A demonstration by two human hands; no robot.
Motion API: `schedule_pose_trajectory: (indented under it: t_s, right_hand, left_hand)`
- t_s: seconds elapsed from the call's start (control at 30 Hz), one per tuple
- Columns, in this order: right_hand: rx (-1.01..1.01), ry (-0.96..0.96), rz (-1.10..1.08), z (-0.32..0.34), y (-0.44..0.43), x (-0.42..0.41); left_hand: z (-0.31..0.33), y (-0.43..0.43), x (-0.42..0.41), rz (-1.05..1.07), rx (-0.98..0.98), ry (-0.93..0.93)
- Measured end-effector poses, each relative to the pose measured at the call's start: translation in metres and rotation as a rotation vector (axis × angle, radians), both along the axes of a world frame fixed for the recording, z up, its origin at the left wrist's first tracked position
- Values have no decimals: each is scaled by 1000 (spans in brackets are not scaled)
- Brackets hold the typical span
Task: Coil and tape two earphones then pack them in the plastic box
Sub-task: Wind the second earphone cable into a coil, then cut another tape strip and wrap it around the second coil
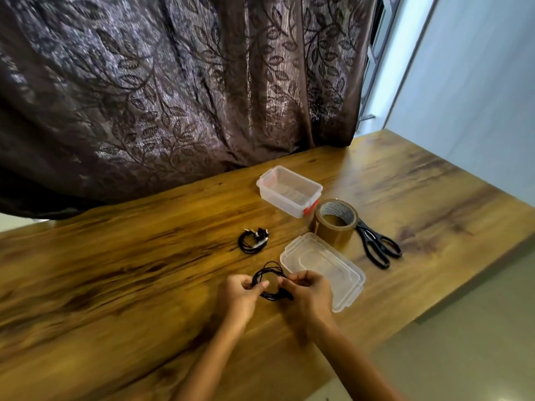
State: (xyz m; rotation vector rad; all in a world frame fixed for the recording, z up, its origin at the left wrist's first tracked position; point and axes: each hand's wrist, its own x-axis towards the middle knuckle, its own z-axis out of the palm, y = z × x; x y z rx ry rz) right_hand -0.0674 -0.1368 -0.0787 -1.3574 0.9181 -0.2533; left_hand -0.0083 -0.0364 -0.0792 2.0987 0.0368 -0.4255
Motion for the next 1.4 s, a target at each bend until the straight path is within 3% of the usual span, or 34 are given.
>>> schedule_pose_trajectory:
  t_s: [0.17, 0.4, 1.03, 1.2, 1.4]
  right_hand:
    - [-238, 108, 80, -13, 6, -1]
    - [-460, 94, 176, -19, 11, -7]
    - [-535, -52, 151, -5, -4, -17]
    - [-665, -104, 95, 15, -25, -17]
    - [-1038, 14, 208, 22, -96, 7]
  left_hand:
    - [-3, 2, -2, -6, 233, -76]
    - [-9, 3, -1, -23, 327, -146]
    - [2, -3, -2, -13, 231, -317]
    - [17, -22, -6, -87, 138, -419]
    - [31, -50, -6, -137, 56, -442]
